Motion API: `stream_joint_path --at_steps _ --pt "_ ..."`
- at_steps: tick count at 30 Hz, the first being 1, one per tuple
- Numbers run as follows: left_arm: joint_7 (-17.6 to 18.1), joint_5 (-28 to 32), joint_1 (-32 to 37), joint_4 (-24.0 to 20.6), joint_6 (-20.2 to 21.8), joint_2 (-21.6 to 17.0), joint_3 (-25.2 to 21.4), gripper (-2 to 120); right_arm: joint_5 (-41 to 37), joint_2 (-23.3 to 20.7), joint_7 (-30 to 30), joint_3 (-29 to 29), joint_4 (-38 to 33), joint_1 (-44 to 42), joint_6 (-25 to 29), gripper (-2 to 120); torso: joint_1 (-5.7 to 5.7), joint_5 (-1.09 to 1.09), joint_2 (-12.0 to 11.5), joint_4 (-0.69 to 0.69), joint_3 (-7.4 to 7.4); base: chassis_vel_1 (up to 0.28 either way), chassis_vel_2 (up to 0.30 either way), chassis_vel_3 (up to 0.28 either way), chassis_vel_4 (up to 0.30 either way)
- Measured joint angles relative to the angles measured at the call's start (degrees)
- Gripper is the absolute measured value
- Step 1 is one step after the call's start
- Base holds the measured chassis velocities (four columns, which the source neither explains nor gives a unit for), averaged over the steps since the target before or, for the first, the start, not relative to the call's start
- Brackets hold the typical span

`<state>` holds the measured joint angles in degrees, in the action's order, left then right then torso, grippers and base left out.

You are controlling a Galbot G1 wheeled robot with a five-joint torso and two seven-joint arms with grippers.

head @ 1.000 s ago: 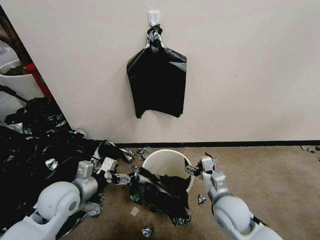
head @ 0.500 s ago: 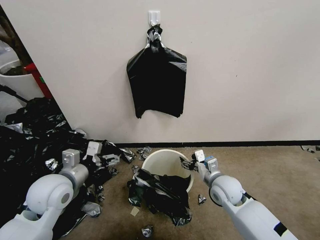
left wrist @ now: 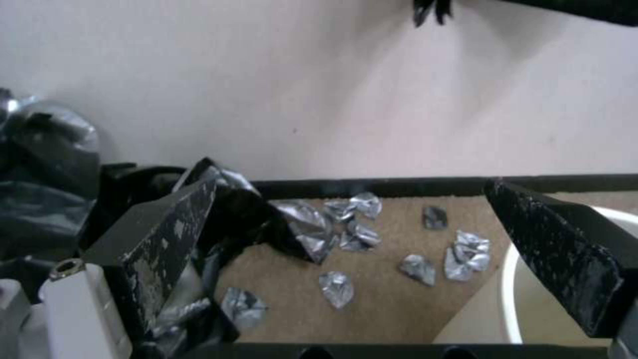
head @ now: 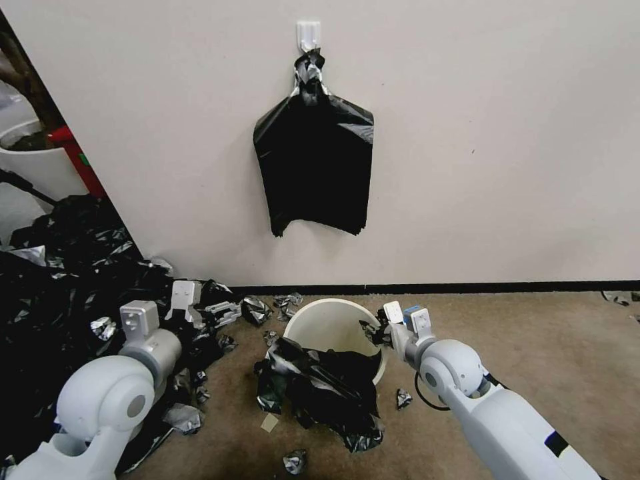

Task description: Place a trash bag onto the trash bin.

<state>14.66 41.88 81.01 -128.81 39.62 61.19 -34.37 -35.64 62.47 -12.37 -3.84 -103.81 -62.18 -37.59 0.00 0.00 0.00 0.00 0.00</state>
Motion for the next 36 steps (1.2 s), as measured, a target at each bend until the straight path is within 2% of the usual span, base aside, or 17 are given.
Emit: stream_joint_path --at_steps 1,3,5,7,8,11,12,15,19,21,24,26,29,31,32,35,36 --pt "0.7 0.0 0.0 0.2 -0.1 0.1 0.2 100 -1.4 0.1 -3.3 0.2 -0.8 -0.5 -0.4 11 0.0 0.01 0.0 0.0 0.0 0.0 0.0 0.0 0.0" --pt "1.6 0.0 -0.1 0.3 -0.3 0.4 0.5 100 -6.8 1.2 -13.9 0.4 -2.8 -2.0 -0.1 7 0.0 -0.01 0.0 0.02 -0.01 0.0 0.0 0.0 0.0" --pt "1.8 0.0 -0.2 0.3 -0.3 0.4 0.6 100 -7.6 1.5 -16.1 0.5 -3.2 -2.5 0.2 7 0.0 0.0 0.0 0.02 0.0 0.0 0.0 0.0 0.0" --pt "2.4 0.0 -0.6 0.7 -0.5 0.9 1.2 100 -9.7 3.4 -26.9 0.7 -5.4 -5.4 5.3 8 0.0 0.0 0.0 0.01 0.0 0.0 0.0 0.0 0.0" --pt "2.4 0.0 -0.6 0.7 -0.5 0.9 1.2 100 -9.7 3.4 -26.9 0.7 -5.4 -5.4 5.3 8 0.0 0.0 0.0 0.01 0.0 0.0 0.0 0.0 0.0" --pt "3.0 -0.1 -0.9 1.3 -0.6 1.7 2.4 100 -12.3 7.1 -40.0 0.0 -8.4 -10.1 13.1 7 0.0 -0.01 0.0 0.0 0.0 0.0 0.0 0.0 0.0" --pt "3.0 -0.1 -0.9 1.3 -0.6 1.7 2.4 100 -12.3 7.1 -40.0 0.0 -8.4 -10.1 13.1 7 0.0 -0.01 0.0 0.0 0.0 0.0 0.0 0.0 0.0" --pt "3.2 -0.1 -0.9 1.6 -0.6 2.0 3.3 100 -14.2 10.1 -45.9 -1.0 -9.6 -13.2 19.9 7 0.0 -0.01 0.0 0.0 -0.01 0.0 0.0 0.0 0.0" --pt "3.4 -0.2 -0.9 1.7 -0.6 2.5 4.4 100 -14.4 11.9 -46.0 -2.3 -8.3 -14.1 24.4 7 0.0 -0.02 0.0 0.0 -0.01 0.0 0.0 0.0 0.0" --pt "3.4 -0.2 -0.9 1.7 -0.6 2.6 4.5 100 -14.5 12.0 -45.4 -2.7 -7.8 -13.9 24.8 7 0.0 -0.02 0.0 -0.01 -0.01 0.0 0.0 0.0 0.0" --pt "3.4 -0.2 -0.7 1.4 -0.6 3.1 5.1 100 -14.1 12.1 -42.4 -3.6 -6.3 -13.1 24.9 7 0.0 -0.03 0.0 -0.01 -0.02 0.0 0.0 0.0 0.0" --pt "3.5 -0.2 -0.5 1.3 -0.6 3.5 5.5 100 -10.6 11.2 -37.9 -4.1 -4.6 -12.8 24.4 7 0.0 0.0 0.0 0.0 -0.01 0.0 0.0 0.0 0.0" --pt "3.5 -0.3 -0.2 1.3 -0.6 3.8 5.7 100 -7.2 9.9 -35.3 -4.6 -3.9 -12.8 24.4 15 0.0 0.01 0.0 0.01 -0.01 0.0 0.0 0.0 0.0" --pt "3.5 -0.3 0.0 1.1 -0.6 4.1 5.7 100 -1.1 8.2 -33.4 -4.5 -4.8 -14.3 25.0 27 0.0 0.05 0.0 0.0 0.01 0.0 0.0 0.0 0.0" --pt "3.5 -0.3 0.0 1.1 -0.6 4.1 5.7 100 -1.1 8.2 -33.4 -4.5 -4.8 -14.3 25.0 27 0.0 0.05 0.0 0.0 0.01 0.0 0.0 0.0 0.0" --pt "3.5 -0.3 0.2 1.1 -0.7 4.3 5.6 100 7.1 6.4 -32.6 -3.6 -10.8 -18.6 26.5 42 0.0 0.02 0.0 0.0 0.0 0.0 0.0 0.0 0.0" --pt "3.5 -0.3 0.2 1.1 -0.7 4.3 5.6 100 7.1 6.4 -32.6 -3.6 -10.8 -18.6 26.5 42 0.0 0.02 0.0 0.0 0.0 0.0 0.0 0.0 0.0"
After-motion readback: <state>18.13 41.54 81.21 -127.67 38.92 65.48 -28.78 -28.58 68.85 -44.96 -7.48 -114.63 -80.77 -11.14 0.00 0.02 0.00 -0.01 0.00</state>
